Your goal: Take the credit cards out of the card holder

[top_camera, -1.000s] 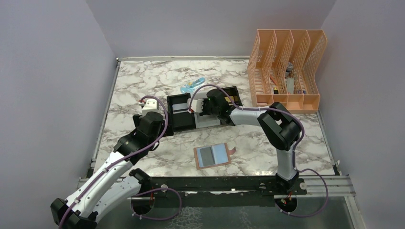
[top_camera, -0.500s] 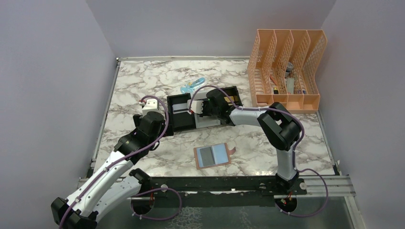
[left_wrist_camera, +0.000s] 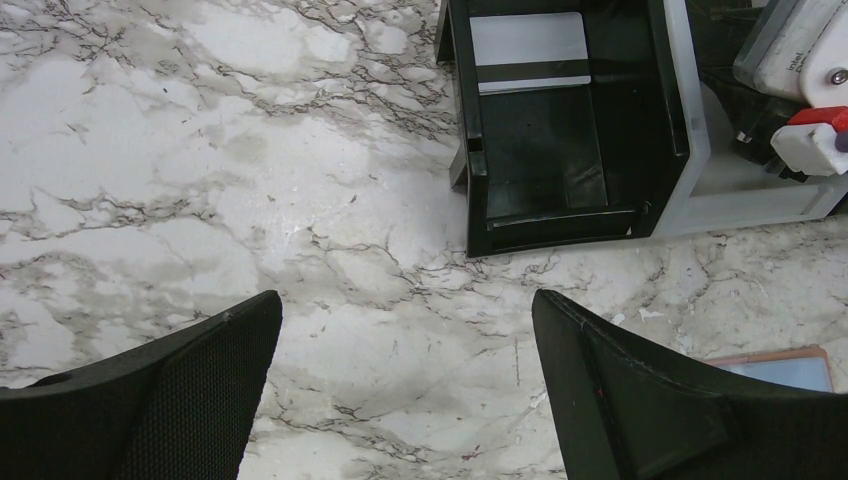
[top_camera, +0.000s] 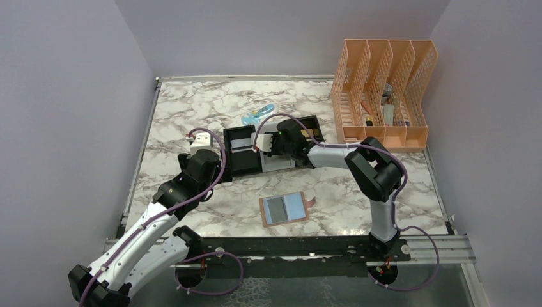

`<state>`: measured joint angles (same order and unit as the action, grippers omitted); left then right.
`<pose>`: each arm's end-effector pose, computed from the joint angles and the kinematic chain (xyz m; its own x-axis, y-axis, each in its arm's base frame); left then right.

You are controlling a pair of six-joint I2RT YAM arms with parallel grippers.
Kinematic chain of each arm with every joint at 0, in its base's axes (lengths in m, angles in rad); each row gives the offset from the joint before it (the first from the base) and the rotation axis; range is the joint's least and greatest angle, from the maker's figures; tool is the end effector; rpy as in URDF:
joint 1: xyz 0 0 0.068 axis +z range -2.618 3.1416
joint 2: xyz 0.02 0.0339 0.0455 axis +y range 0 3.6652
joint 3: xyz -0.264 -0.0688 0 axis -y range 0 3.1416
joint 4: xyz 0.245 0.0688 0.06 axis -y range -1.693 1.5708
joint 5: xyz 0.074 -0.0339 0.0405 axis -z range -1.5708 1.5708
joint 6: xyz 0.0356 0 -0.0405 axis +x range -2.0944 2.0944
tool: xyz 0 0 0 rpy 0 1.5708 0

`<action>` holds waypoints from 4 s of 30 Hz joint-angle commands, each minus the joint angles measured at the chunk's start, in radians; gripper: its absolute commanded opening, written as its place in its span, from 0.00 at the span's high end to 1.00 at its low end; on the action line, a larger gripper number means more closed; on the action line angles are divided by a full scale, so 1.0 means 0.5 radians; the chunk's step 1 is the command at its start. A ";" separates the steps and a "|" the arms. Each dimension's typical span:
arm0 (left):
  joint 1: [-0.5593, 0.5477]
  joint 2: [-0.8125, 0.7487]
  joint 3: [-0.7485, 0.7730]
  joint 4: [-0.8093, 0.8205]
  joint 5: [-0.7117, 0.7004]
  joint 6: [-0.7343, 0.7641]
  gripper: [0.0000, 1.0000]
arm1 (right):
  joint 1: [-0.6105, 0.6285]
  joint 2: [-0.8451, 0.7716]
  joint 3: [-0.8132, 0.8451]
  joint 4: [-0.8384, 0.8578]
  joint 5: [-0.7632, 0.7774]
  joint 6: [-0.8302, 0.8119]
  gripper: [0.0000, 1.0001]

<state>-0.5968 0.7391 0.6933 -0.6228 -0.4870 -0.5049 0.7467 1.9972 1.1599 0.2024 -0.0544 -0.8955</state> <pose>0.1377 -0.0734 0.2747 -0.5421 -0.1485 -0.8271 -0.0792 0.9889 -0.1257 0.3113 0.2908 0.1471 0.2823 -0.8006 -0.5285 -0.7838 0.1251 -0.6083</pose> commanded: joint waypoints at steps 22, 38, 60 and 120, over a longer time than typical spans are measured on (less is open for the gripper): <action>0.009 -0.025 0.031 -0.025 -0.003 0.022 0.01 | 0.007 -1.086 -0.891 0.685 -0.436 1.736 0.48; 0.015 -0.019 0.037 -0.027 -0.032 0.019 0.01 | 0.702 -1.361 -1.267 -0.117 0.474 2.827 0.53; 0.016 -0.018 0.032 -0.024 -0.019 0.013 0.01 | 1.059 -0.816 -0.814 -0.631 0.958 2.908 0.57; -0.424 -0.202 -1.016 1.335 1.024 -1.131 0.23 | 0.651 -0.931 -1.046 -0.091 0.046 3.283 0.99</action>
<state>-0.7235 0.6788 0.2573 -0.1005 0.1287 -0.9039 1.0767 1.5513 0.6491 0.1127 -0.0067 0.7235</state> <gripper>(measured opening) 0.788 0.015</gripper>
